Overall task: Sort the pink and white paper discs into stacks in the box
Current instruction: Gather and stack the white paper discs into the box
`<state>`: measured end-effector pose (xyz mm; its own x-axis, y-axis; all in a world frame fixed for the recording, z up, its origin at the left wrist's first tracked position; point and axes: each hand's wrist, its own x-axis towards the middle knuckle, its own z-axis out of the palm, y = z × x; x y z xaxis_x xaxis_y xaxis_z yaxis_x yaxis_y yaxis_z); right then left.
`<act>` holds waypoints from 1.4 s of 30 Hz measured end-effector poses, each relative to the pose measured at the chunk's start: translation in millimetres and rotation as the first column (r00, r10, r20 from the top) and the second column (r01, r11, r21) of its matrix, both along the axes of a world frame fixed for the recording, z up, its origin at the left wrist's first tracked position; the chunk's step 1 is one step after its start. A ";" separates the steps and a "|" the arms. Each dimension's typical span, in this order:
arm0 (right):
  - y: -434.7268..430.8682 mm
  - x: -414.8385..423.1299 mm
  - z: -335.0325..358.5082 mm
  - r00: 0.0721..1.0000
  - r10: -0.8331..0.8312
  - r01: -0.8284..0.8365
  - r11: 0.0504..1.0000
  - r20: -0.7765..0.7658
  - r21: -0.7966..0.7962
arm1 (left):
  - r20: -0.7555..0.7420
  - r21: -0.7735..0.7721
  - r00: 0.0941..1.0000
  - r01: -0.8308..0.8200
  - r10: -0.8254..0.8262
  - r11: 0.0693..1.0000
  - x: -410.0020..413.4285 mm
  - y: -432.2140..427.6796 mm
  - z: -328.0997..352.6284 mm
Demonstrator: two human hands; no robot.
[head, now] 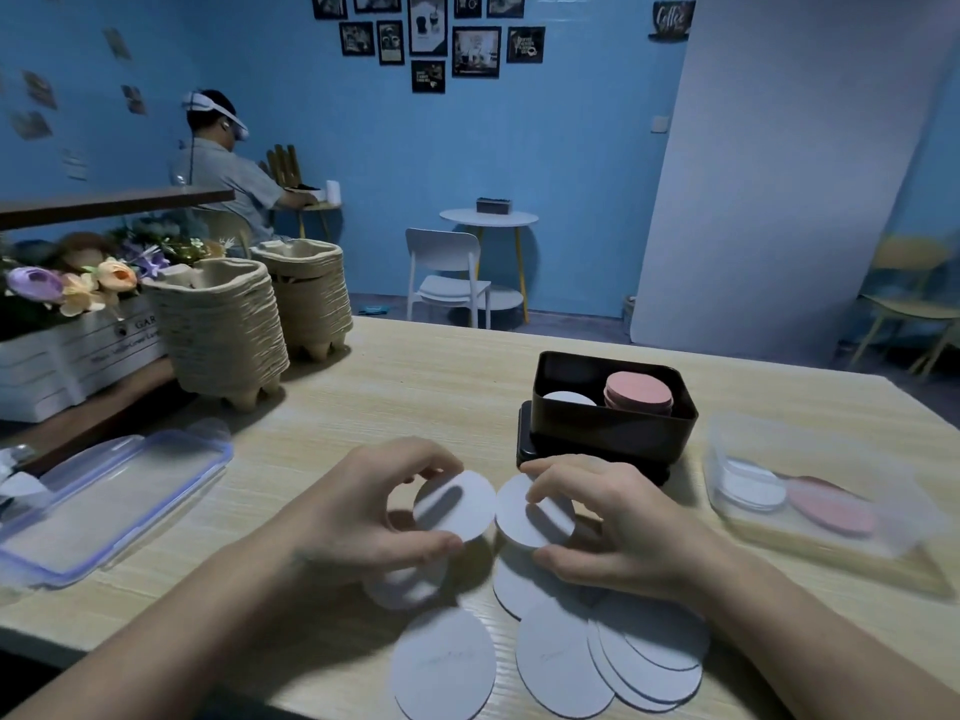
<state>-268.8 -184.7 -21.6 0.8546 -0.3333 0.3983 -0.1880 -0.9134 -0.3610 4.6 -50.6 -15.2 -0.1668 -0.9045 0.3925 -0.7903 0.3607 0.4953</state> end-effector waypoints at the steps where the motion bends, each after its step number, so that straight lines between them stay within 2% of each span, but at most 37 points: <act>1: -0.8 -0.4 0.0 1.000 -0.009 0.009 1.000 0.005 0.004 | 0.008 -0.015 1.000 0.015 -0.015 1.000 -5.2 -8.5 0.1; 8: -10.4 -4.4 0.3 0.998 -0.052 0.051 0.998 0.045 0.019 | 0.082 -0.079 0.992 0.100 -0.094 0.992 -28.3 -52.0 -0.2; 16: -11.8 -2.9 3.3 0.998 -0.015 0.013 1.000 0.060 0.020 | 0.076 -0.176 0.995 0.078 -0.065 0.981 -35.5 -56.1 -17.7; 22: -8.3 -2.2 3.1 0.996 -0.026 0.022 0.999 0.088 0.048 | -0.058 -0.158 0.994 0.085 -0.095 0.984 -28.6 -51.3 -21.1; 27: -8.3 0.3 1.2 0.994 -0.023 0.014 0.997 0.109 0.082 | -0.049 -0.183 0.993 0.095 -0.105 0.978 -33.6 -53.4 -24.4; 35: -10.4 0.2 -0.3 0.994 -0.038 0.036 0.999 0.105 0.024 | -0.079 -0.097 0.984 0.151 -0.159 0.984 -32.3 -55.8 -26.2; 42: -12.7 -2.1 1.0 0.997 -0.008 0.006 1.000 0.077 0.029 | -0.048 -0.132 0.988 0.142 -0.149 0.981 -34.7 -54.7 -23.9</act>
<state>-270.9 -197.4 -20.7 0.8191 -0.3516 0.4532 -0.1652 -0.9012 -0.4006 -30.1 -105.3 -39.1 -0.2666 -0.8138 0.5164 -0.6960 0.5332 0.4809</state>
